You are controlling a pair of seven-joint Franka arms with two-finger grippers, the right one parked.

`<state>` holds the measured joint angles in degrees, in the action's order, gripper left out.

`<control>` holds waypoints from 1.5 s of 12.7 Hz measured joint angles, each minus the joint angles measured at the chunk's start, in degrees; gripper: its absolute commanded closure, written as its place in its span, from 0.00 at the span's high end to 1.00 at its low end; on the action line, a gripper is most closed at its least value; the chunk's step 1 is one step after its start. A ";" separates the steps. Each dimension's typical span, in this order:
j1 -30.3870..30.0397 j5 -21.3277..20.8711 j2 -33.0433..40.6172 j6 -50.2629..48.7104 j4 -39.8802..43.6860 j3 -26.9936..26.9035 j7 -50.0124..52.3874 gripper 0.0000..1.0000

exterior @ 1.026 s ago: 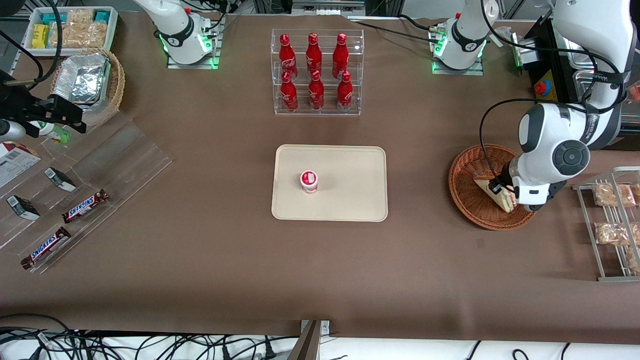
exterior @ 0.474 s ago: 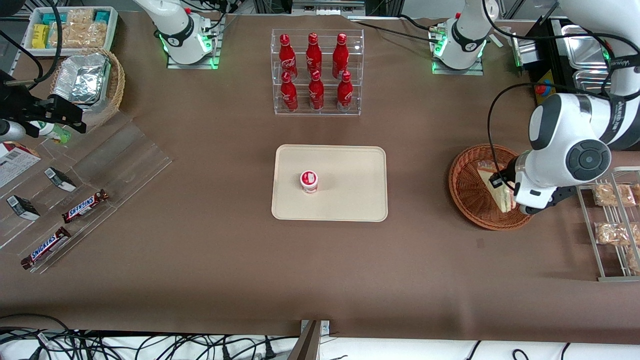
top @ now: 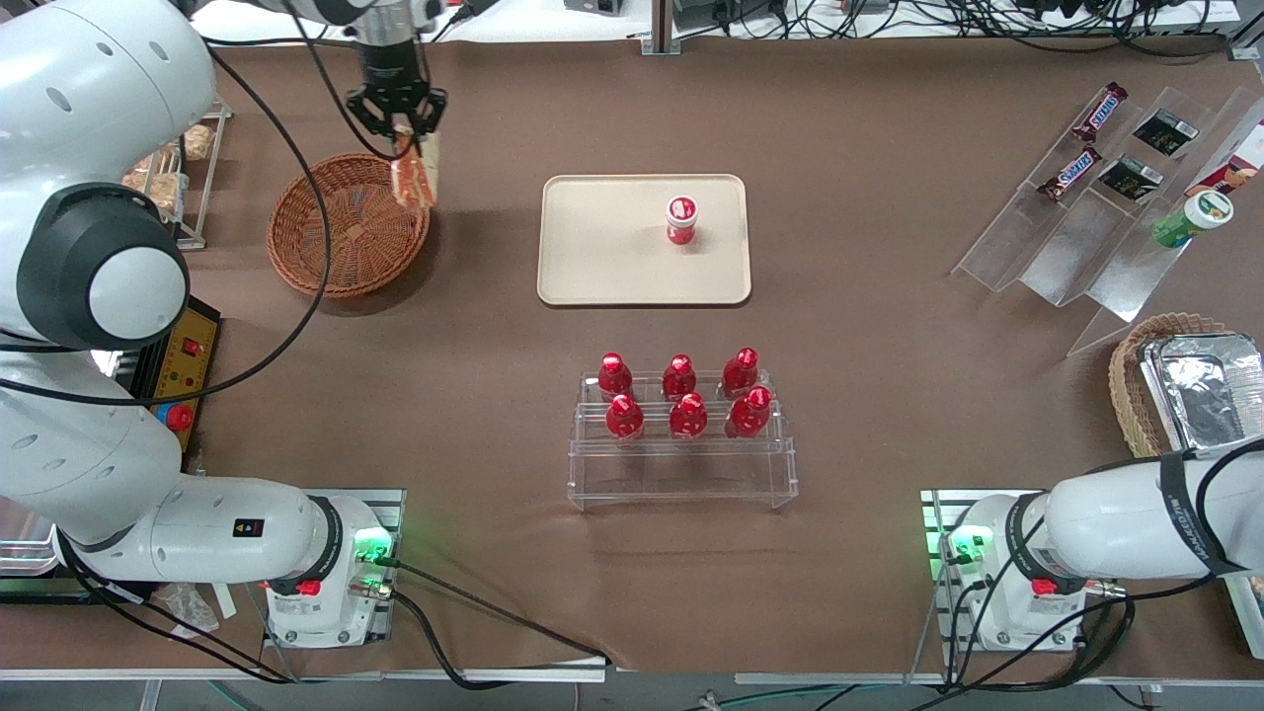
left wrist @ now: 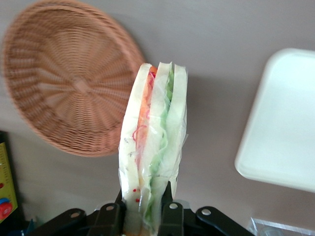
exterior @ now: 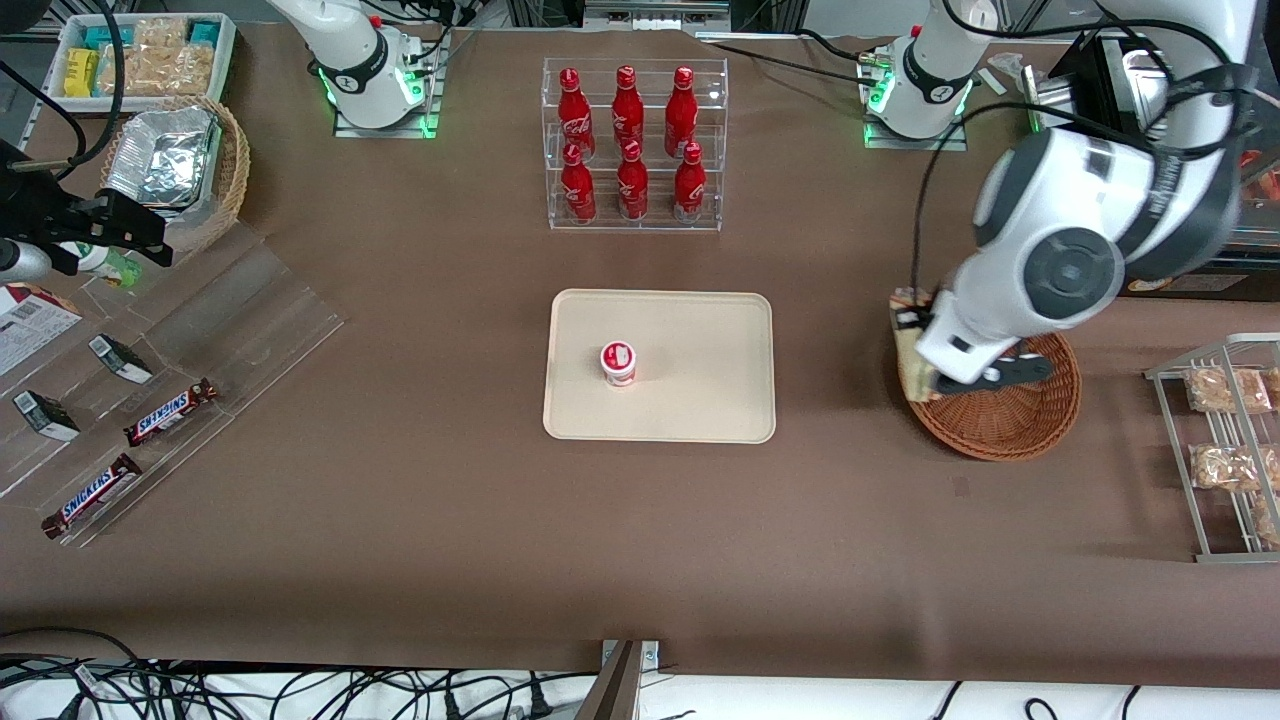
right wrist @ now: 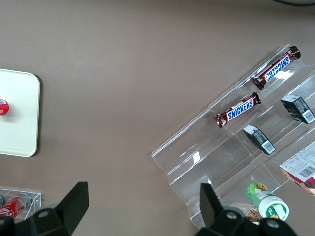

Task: Place sandwich from basket to tray
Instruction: 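Lift the sandwich and carry it with the left gripper to the tray, then lower the sandwich onto the tray beside the yogurt cup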

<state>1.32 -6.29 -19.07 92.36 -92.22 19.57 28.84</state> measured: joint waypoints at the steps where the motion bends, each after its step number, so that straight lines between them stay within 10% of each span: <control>1: 0.21 -0.01 -0.01 0.01 0.02 2.38 0.03 0.28; 19: 15.40 -12.40 -13.22 24.22 -5.28 5.80 29.66 0.28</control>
<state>16.72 -18.69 -32.29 116.58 -97.50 25.37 58.50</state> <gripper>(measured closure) 0.718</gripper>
